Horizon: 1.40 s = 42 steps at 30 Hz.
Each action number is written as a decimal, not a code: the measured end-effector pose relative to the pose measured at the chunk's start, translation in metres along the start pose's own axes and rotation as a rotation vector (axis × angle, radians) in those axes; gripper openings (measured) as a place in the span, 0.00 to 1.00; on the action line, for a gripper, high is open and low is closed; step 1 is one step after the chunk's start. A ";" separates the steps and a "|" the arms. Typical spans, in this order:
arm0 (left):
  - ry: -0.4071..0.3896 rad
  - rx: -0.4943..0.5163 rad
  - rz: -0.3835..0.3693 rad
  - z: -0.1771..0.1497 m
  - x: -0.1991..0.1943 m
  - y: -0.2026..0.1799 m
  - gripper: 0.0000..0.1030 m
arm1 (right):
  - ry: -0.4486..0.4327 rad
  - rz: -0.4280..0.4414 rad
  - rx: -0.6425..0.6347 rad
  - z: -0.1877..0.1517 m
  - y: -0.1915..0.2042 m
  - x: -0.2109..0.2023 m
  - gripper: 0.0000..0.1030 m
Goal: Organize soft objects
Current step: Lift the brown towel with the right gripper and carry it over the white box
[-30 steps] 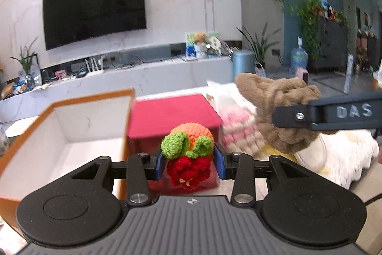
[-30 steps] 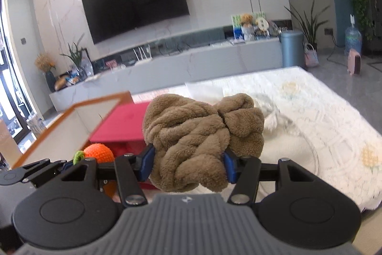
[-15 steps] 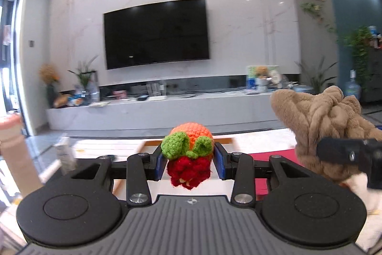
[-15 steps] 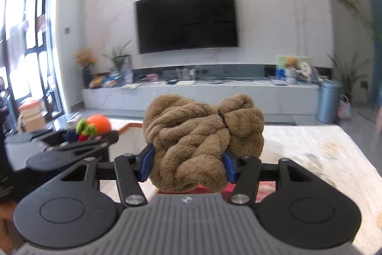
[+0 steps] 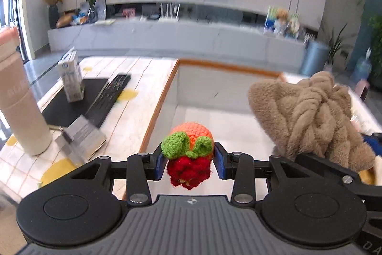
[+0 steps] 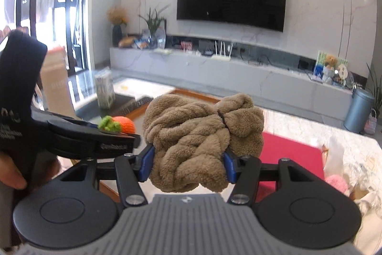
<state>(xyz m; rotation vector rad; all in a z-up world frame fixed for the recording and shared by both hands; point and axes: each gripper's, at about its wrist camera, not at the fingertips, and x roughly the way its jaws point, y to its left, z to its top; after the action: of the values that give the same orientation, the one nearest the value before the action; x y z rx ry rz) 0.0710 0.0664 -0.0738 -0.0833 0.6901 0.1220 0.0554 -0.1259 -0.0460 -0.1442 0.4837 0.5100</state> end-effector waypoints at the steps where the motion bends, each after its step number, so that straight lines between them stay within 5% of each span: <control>1: 0.022 0.015 0.011 -0.001 0.004 0.000 0.45 | 0.016 -0.007 -0.002 -0.002 -0.001 0.006 0.55; 13: 0.142 0.133 0.055 -0.009 0.015 -0.001 0.46 | 0.067 -0.012 -0.044 -0.019 0.003 0.034 0.56; 18: 0.154 0.246 0.077 -0.012 0.013 -0.010 0.62 | 0.069 -0.017 -0.063 -0.021 0.003 0.038 0.56; 22: 0.131 0.222 0.031 -0.006 0.005 -0.006 0.82 | 0.101 -0.048 -0.086 -0.023 0.010 0.045 0.57; 27: 0.089 0.114 -0.043 0.008 -0.015 0.019 0.85 | 0.113 -0.057 -0.096 -0.019 0.016 0.044 0.57; 32: 0.010 -0.043 0.058 0.021 -0.032 0.059 0.87 | 0.117 -0.048 -0.106 -0.012 0.020 0.044 0.57; 35: -0.003 -0.114 0.200 0.023 -0.029 0.080 0.87 | 0.135 -0.016 -0.107 -0.005 0.023 0.051 0.57; 38: 0.030 -0.102 0.208 0.021 -0.021 0.093 0.87 | 0.148 0.048 -0.155 0.004 0.029 0.061 0.58; 42: 0.065 -0.153 0.173 0.019 -0.013 0.105 0.87 | 0.205 0.239 -0.228 0.019 0.029 0.085 0.58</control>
<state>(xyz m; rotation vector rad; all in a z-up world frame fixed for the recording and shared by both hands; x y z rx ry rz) 0.0584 0.1712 -0.0554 -0.1749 0.7515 0.3390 0.1134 -0.0596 -0.0705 -0.3626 0.6468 0.7895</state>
